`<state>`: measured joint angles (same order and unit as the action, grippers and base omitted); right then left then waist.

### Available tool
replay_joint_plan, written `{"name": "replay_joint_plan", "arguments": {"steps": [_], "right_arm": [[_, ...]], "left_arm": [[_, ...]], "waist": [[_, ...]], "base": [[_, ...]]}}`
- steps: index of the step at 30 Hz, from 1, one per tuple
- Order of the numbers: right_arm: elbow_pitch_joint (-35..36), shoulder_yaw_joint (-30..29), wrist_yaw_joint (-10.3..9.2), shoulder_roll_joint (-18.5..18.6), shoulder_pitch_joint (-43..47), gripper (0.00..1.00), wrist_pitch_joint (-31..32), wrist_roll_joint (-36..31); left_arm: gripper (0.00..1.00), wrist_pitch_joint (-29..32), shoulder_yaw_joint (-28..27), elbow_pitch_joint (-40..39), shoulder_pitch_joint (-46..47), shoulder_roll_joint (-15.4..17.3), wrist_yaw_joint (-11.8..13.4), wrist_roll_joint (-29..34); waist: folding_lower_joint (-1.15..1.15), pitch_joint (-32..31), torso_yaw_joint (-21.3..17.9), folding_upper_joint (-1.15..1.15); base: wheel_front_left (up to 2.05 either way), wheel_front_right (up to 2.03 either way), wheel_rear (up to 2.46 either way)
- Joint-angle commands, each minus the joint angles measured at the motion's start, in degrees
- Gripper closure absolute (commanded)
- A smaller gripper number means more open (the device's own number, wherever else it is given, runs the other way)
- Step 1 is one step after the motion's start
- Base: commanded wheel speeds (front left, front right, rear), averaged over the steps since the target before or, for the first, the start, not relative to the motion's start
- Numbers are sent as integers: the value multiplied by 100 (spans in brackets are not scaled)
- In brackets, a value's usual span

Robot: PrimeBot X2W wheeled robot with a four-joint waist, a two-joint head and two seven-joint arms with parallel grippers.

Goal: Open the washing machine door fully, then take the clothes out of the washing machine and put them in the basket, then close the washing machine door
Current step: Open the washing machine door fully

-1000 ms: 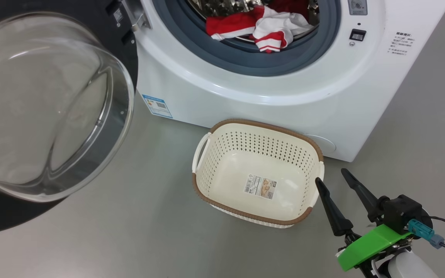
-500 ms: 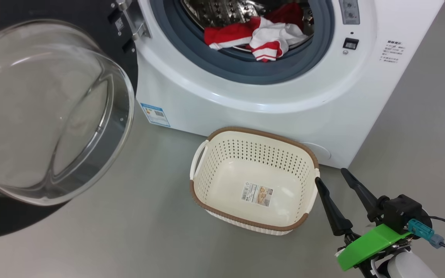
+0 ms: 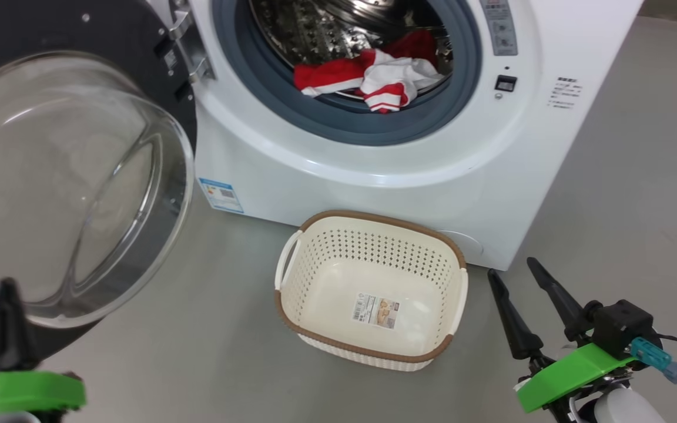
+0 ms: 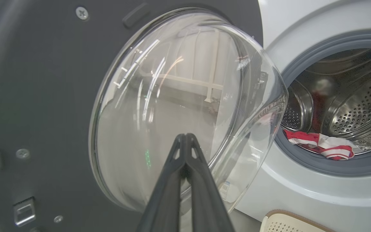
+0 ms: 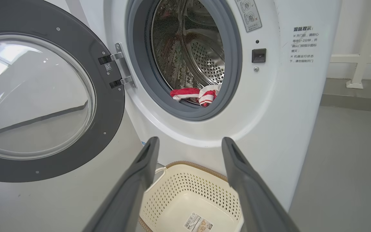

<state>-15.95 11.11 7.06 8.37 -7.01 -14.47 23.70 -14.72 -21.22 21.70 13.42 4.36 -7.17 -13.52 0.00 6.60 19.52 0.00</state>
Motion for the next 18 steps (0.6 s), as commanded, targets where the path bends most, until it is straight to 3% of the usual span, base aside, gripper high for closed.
{"name": "replay_joint_plan", "arguments": {"steps": [1,2,3,6,18], "right_arm": [[168,62,43,-5,24,0,-52,36],[183,24,43,-18,39,0,-52,42],[201,-17,43,-28,52,0,-52,45],[250,-120,43,-56,101,0,-52,53],[401,-476,43,-91,333,0,-52,60]], "left_arm": [[93,-28,-78,-219,-57,167,-31,-78],[67,-28,35,-333,-162,150,-31,-127],[58,-28,114,-431,-265,137,-31,-157],[0,-28,407,-673,-526,146,-31,-294],[0,-28,1403,-1136,-950,532,-32,-812]], "waist": [[0,-45,-68,0],[0,-60,-103,0],[0,-70,-139,0],[0,-118,-261,0],[0,-175,-888,0]], "base": [[0,0,0],[0,0,0],[0,0,0],[0,0,0],[0,0,0]]}}
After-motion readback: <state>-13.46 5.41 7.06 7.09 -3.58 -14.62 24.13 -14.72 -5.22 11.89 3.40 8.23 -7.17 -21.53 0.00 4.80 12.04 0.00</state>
